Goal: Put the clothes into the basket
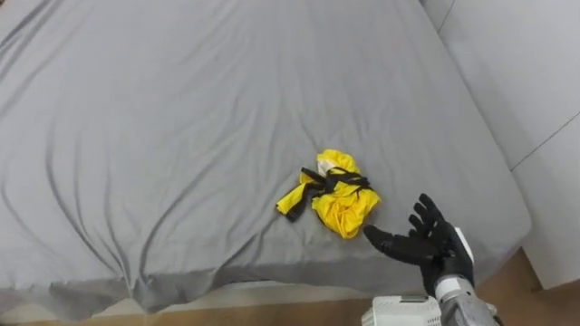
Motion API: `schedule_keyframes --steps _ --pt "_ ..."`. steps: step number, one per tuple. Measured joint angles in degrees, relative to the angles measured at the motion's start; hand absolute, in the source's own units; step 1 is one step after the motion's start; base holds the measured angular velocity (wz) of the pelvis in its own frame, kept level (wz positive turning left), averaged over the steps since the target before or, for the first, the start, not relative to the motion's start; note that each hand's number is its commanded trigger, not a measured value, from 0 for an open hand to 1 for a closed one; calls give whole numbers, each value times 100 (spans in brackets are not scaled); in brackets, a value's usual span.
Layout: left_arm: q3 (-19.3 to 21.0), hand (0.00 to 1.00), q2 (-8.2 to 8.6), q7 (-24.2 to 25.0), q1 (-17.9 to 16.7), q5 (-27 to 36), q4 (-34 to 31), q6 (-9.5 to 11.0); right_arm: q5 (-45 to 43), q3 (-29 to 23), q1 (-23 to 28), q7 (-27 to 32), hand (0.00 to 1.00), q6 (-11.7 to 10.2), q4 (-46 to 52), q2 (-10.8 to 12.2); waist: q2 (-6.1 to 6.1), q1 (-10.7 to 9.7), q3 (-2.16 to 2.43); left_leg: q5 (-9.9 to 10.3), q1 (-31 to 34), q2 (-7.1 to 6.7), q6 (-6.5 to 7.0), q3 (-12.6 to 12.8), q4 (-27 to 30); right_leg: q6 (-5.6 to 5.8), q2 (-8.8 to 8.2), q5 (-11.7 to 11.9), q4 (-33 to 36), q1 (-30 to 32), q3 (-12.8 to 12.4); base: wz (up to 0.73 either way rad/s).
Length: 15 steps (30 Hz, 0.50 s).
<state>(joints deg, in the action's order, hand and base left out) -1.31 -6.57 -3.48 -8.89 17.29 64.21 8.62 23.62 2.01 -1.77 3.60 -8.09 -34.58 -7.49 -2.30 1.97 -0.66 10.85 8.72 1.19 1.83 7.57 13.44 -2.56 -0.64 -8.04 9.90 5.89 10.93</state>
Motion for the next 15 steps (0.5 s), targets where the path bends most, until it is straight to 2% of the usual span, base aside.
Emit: schedule_keyframes --steps 5,11,13,15 --pt "10 0 6 0 25 56 17 4 95 51 -528 82 0 7 -626 -39 -12 121 3 -41 132 -63 13 0 3 11 -20 -3 9 140 16 3" --pt "139 0 18 16 58 55 20 -24 107 27 -833 381 0 7 -959 -197 -6 306 7 -47 319 -92 19 -172 18 25 -37 -7 82 310 133 11" --pt "182 0 21 16 64 64 21 -65 80 -31 -980 484 0 7 -1081 -207 5 318 1 -47 361 -95 19 -219 25 25 -45 -7 77 328 207 15" --pt "190 0 22 16 71 62 20 -102 73 -60 -1221 587 0 4 -1307 -304 46 317 -24 -56 406 -94 32 -253 23 27 -73 -9 72 345 312 16"
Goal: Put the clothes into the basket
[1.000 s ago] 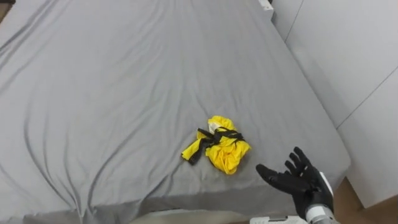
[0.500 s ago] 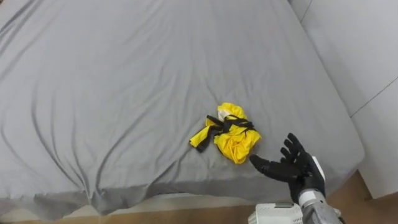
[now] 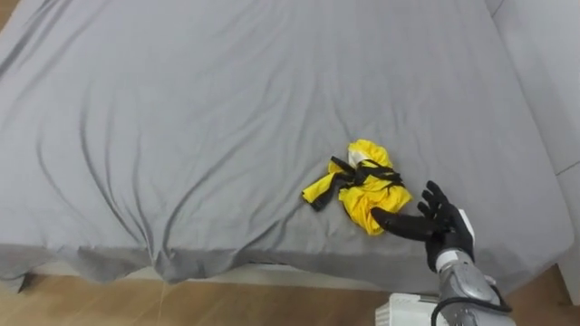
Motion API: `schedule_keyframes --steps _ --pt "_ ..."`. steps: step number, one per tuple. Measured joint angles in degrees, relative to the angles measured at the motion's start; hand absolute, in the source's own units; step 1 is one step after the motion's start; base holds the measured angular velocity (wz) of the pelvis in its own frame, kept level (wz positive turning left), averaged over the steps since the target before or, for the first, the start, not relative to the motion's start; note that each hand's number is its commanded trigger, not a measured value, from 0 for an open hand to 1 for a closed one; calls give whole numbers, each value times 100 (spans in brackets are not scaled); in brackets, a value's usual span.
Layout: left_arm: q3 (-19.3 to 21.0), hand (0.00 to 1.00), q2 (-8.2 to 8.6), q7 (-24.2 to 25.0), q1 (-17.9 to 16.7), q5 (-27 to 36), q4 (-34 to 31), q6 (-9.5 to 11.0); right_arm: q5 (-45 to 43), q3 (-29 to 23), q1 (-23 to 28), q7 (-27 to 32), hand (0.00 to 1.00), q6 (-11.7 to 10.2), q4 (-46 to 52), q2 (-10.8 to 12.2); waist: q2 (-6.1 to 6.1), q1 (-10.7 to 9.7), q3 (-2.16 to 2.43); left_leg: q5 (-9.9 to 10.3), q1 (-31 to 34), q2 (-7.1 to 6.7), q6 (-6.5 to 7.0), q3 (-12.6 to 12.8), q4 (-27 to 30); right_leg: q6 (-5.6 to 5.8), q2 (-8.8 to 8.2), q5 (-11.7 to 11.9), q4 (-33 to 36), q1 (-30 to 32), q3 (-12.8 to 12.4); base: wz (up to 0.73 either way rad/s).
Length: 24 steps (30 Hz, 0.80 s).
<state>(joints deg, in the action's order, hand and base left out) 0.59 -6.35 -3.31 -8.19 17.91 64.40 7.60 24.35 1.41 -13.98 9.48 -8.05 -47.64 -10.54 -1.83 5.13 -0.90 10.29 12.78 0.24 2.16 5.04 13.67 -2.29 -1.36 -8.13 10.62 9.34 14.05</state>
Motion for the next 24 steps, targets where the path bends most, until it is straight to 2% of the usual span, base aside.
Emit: schedule_keyframes --steps 7,8,14,21,22,24 --pt "32 0 -54 0 -1 -4 -18 -153 -21 -49 -257 249 0 7 -298 -226 17 128 -4 -30 207 -40 43 -62 -14 8 -48 -4 9 206 27 4" --pt "28 0 -70 1 -1 -10 -15 -203 -1 -54 -313 266 0 61 -396 -266 17 151 -5 -32 224 -43 47 -61 -14 9 -54 -4 14 226 26 0" --pt "-90 0 -140 2 -4 -9 78 -281 -9 -62 -744 302 0 64 -834 -445 16 160 -17 -35 281 -48 52 -63 -13 21 -58 4 9 279 30 0" --pt "-226 0 -183 2 8 -3 96 -293 -98 -36 -861 269 0 61 -887 -511 17 201 -85 -36 307 -47 51 -65 -16 25 -58 2 0 303 45 0" --pt "-298 0 -210 2 43 -7 95 -293 -120 -29 -861 222 0 59 -896 -517 15 215 -86 -38 349 -48 50 -71 -15 25 -58 2 4 344 47 0" --pt "-517 0 -297 2 151 -9 92 -267 -166 66 -861 147 0 58 -905 -515 -7 235 -117 -98 413 -69 49 -105 -40 26 -75 2 5 407 73 6"
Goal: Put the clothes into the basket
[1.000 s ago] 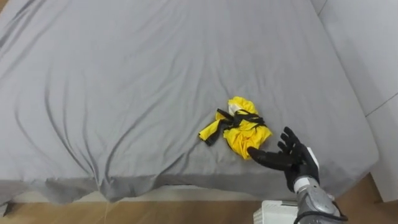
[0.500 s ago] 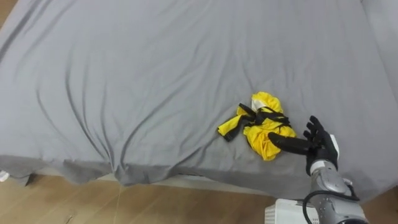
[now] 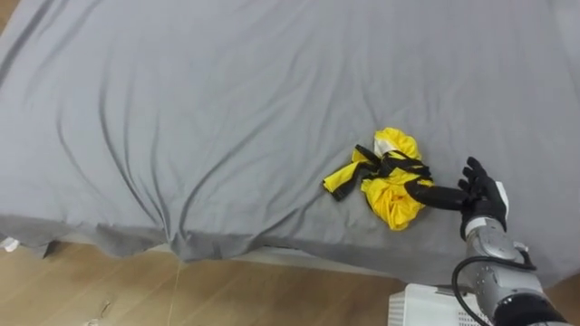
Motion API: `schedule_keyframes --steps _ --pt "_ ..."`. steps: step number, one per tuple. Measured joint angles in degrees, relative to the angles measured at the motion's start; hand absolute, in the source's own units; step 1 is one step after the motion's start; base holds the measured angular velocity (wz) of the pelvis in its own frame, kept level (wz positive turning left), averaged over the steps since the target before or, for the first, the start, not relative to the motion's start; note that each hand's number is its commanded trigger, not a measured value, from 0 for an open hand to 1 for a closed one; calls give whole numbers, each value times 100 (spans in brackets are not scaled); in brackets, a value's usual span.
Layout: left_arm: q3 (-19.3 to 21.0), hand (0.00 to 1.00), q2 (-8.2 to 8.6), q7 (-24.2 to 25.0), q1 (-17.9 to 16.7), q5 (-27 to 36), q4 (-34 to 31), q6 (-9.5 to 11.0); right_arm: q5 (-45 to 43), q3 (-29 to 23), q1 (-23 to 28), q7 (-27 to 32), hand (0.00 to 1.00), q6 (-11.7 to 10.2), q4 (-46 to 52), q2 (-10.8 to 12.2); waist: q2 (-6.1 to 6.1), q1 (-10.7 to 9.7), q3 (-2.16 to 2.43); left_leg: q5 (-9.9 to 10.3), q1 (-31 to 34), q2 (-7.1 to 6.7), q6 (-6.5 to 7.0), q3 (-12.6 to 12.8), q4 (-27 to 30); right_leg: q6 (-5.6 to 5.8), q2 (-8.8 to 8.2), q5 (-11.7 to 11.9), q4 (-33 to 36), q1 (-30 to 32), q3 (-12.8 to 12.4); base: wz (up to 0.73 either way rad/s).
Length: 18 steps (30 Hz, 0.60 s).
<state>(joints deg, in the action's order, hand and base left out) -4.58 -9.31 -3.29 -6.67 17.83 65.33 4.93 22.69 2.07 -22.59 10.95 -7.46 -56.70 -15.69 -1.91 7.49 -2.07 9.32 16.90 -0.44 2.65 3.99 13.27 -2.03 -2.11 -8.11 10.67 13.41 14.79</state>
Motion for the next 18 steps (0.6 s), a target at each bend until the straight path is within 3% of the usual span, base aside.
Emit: schedule_keyframes --steps 5,18 --pt "-237 0 -71 0 41 7 -14 44 -48 188 -3 -174 0 -1 1 44 -29 83 -17 -14 62 1 -4 -14 -11 0 0 0 3 69 18 2" --pt "-244 0 -69 0 66 6 -9 37 -309 352 -86 -114 0 -3 -114 160 -24 184 -16 -16 92 -11 -4 -92 -7 0 4 0 -6 66 30 2"
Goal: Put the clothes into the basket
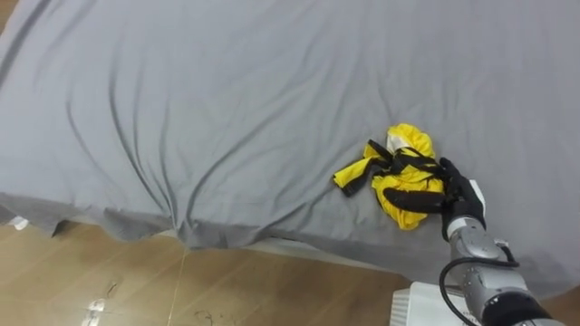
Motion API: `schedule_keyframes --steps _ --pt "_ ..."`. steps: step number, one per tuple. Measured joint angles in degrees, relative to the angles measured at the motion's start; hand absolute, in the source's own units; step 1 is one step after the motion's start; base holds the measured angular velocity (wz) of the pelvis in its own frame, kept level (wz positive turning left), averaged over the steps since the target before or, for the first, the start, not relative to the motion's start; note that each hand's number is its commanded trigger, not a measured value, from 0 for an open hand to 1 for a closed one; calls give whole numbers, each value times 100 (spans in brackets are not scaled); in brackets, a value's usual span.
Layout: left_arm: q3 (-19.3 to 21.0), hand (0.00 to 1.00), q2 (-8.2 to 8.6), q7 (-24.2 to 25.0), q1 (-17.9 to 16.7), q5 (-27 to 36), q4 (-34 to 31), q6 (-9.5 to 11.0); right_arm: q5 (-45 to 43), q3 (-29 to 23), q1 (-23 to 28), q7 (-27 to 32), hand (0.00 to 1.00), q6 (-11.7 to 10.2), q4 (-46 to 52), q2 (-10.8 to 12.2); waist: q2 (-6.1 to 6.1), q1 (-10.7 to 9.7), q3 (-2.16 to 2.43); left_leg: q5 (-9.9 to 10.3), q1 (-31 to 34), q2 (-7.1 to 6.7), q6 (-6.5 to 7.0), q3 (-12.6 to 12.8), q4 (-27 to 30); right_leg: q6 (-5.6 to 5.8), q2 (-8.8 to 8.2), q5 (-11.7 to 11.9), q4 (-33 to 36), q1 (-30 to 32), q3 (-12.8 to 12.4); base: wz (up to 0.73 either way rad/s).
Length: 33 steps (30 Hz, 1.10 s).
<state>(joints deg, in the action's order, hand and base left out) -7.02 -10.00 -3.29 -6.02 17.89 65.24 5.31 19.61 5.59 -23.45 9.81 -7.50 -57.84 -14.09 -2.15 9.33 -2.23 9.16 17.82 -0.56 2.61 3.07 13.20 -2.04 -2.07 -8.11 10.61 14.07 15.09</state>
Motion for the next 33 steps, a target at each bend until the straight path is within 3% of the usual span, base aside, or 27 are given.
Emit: schedule_keyframes --steps 1,2,3,4,10,15,20,33 --pt "-1 0 0 0 0 1 1 -3 -18 0 0 2 0 0 -1 0 2 11 1 0 0 0 0 0 0 0 2 0 0 0 2 0" --pt "-11 0 2 0 0 3 2 -9 -52 1 -1 7 52 0 -8 -1 5 28 2 0 2 0 0 -2 0 0 5 0 0 -1 15 4" --pt "-34 0 2 0 0 7 1 -14 -71 1 -1 15 65 0 -29 -1 13 37 6 0 8 -2 0 -16 0 0 5 0 0 -3 67 6" --pt "-51 0 1 0 0 3 0 -14 -69 2 -5 22 100 -3 -52 -3 18 42 8 -1 11 -3 0 -26 0 0 1 0 0 -5 78 7" --pt "-106 0 9 0 0 2 12 -52 -58 -5 -143 222 100 -72 -458 -67 59 101 2 -4 12 -12 0 -60 1 0 -4 0 0 -16 90 2" --pt "-105 0 28 0 1 2 16 -121 -99 -27 -317 208 100 -99 -941 -279 140 154 2 -21 27 -13 -2 -66 0 0 -20 0 0 -2 148 1" --pt "-103 0 24 18 2 2 34 -120 -93 -68 -402 126 100 -48 -1146 -368 147 224 4 -68 103 -19 -12 -118 -12 0 -31 0 12 64 219 6" --pt "-105 0 14 117 -2 28 119 -124 51 -241 -548 -69 100 13 -1274 -614 137 185 1 -121 304 -42 -5 -174 -19 0 -54 0 38 237 275 3"
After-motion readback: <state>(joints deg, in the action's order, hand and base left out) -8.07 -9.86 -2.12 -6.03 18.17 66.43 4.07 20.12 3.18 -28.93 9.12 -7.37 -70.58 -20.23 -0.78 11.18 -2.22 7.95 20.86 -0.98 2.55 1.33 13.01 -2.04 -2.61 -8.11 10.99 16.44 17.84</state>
